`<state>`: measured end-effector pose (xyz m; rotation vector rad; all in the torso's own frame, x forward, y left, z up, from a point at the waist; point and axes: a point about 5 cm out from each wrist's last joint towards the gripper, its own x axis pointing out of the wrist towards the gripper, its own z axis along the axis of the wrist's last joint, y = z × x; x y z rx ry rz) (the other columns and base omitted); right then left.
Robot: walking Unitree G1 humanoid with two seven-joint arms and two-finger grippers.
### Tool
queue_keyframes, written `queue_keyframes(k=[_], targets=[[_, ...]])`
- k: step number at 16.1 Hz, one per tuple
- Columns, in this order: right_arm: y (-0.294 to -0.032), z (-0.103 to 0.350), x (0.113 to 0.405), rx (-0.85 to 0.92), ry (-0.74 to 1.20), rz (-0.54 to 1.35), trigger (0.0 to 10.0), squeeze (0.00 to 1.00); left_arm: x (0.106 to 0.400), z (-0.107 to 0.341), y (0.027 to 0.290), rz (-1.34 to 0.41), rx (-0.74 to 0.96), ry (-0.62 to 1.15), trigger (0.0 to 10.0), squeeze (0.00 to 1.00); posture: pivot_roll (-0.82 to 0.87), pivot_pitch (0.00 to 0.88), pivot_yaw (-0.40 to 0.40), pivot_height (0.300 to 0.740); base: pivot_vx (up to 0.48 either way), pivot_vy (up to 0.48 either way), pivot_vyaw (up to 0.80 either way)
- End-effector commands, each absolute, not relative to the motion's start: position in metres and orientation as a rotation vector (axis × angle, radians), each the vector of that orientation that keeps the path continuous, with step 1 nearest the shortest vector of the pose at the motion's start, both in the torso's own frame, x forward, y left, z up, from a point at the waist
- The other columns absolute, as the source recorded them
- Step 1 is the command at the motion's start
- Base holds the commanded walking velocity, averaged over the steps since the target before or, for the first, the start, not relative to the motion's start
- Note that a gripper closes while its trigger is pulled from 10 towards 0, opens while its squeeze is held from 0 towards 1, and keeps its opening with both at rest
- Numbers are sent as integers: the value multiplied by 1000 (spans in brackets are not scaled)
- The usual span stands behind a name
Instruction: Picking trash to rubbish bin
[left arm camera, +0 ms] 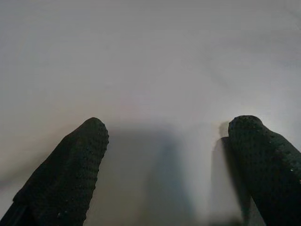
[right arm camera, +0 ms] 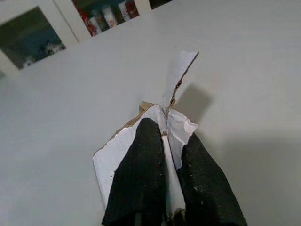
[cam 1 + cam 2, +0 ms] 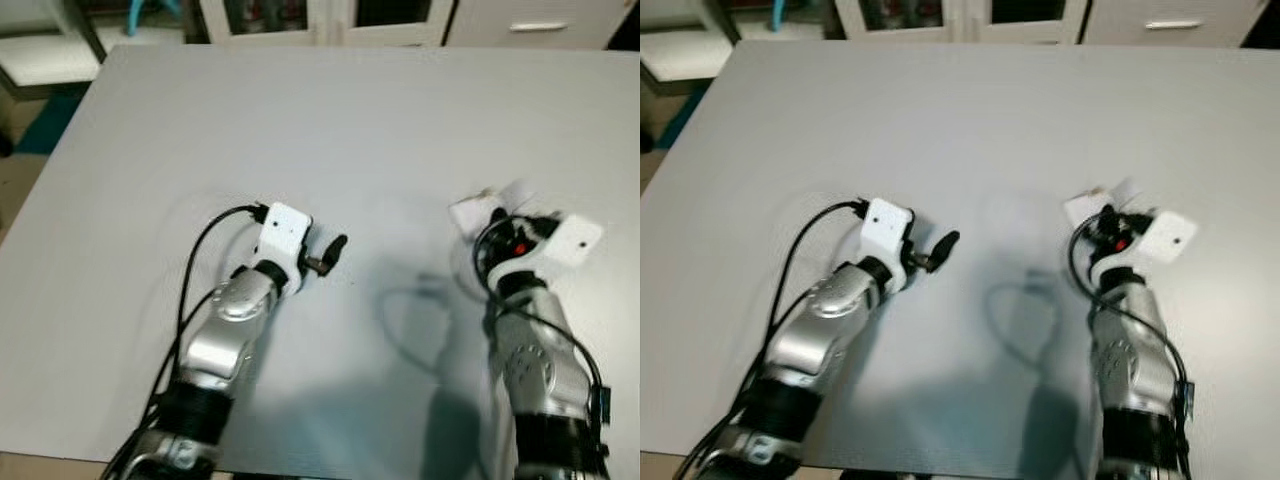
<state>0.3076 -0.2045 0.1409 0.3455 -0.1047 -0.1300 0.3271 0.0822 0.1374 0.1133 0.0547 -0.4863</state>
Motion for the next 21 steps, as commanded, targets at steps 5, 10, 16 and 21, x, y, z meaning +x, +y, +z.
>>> queue_keyframes(k=[5, 10, 16, 21], targets=[[-198, 163, 283, 150, -165, -116, 10000, 0, 337, 127, 84, -380, 67, 56, 10000, 0, 130, 135, -18, 740, 0, 0, 0], [-191, 167, 255, 92, -174, -130, 10000, 0, 341, 139, 85, -359, 95, -46, 10000, 0, 90, 117, -9, 740, 0, 0, 0], [-191, 161, 242, 87, -129, -158, 10000, 0, 346, 154, 90, -301, 138, -136, 10000, 0, 81, 105, -19, 740, 0, 0, 633], [-191, 162, 241, 76, -126, -166, 10000, 0, 347, 152, 102, -255, 172, -135, 10000, 0, 82, 105, -20, 740, 0, 0, 800]])
